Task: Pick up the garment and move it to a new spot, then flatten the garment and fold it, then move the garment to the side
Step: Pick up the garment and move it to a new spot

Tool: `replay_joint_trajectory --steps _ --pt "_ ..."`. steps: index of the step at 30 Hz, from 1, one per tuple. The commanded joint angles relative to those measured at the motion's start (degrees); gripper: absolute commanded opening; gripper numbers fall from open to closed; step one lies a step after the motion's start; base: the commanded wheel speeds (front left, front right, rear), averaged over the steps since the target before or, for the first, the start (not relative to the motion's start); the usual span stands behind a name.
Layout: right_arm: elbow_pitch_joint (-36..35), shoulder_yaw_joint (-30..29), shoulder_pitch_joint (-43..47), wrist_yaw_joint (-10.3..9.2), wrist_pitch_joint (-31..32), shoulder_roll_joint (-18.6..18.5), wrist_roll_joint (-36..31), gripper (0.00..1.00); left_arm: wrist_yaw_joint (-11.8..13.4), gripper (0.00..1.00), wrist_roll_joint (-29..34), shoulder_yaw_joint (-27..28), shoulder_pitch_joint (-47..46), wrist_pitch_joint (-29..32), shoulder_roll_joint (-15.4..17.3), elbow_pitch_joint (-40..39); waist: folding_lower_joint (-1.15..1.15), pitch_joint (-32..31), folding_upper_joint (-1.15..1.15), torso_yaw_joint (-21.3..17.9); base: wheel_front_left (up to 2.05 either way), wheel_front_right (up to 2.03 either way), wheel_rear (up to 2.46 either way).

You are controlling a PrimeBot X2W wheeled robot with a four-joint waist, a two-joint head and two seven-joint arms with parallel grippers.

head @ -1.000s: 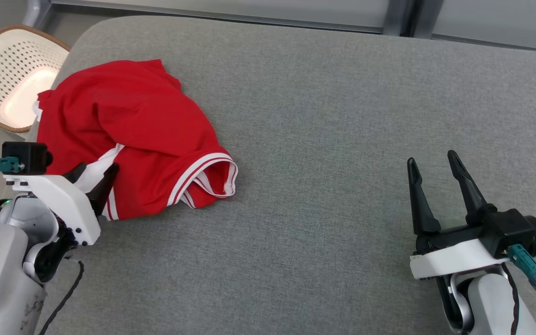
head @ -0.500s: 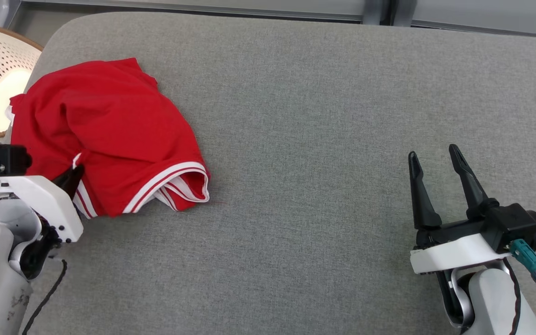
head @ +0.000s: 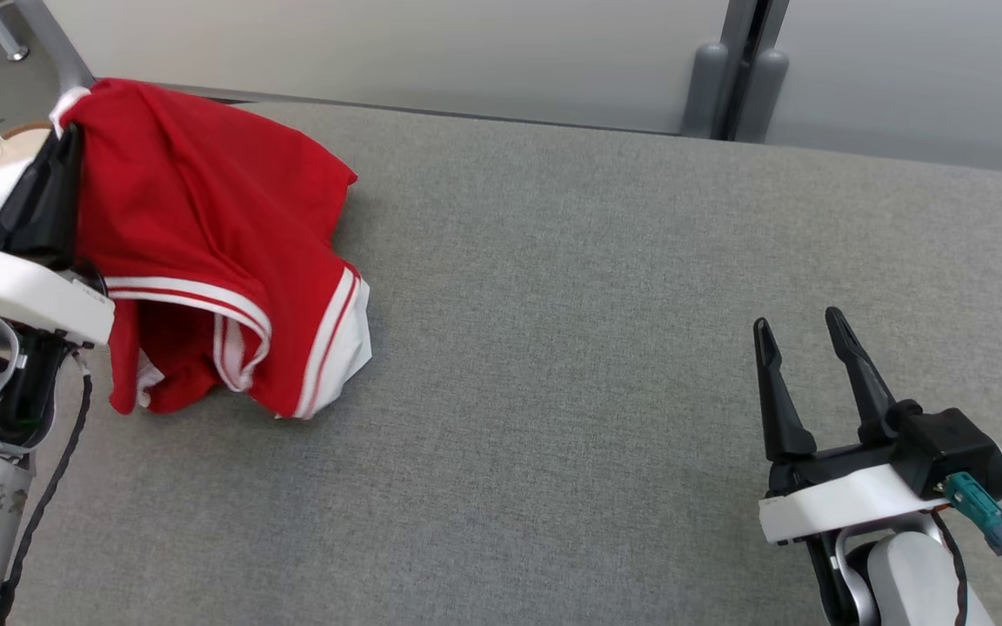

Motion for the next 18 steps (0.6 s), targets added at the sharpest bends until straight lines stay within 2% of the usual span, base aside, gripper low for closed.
replay_joint_trajectory --steps 1,6,14,18 --pt "0.16 0.28 0.81 -0.02 -0.32 -0.16 0.74 1.00 0.89 0.00 -0.33 1.23 -0.31 -1.71 0.33 -2.82 0.00 -2.10 0.00 -0.09 0.00 0.00 0.00" --pt "0.32 0.98 1.88 -0.02 -0.32 -0.17 1.99 1.00 3.07 0.00 -0.63 3.10 1.36 -3.92 0.54 -11.70 0.00 -4.57 0.00 -1.38 0.00 0.00 0.00" --pt "-0.32 0.60 2.76 -0.02 -0.32 -0.15 3.04 1.00 6.81 0.00 -2.87 4.60 3.13 -1.78 0.21 -24.90 0.00 -6.74 0.00 -5.71 0.00 0.00 0.00" --pt "-0.64 0.40 3.00 -0.02 -0.32 -0.16 3.09 1.00 8.38 0.00 -3.08 4.37 3.52 -0.22 0.26 -28.45 0.00 -6.99 0.00 -8.08 0.00 0.00 0.00"
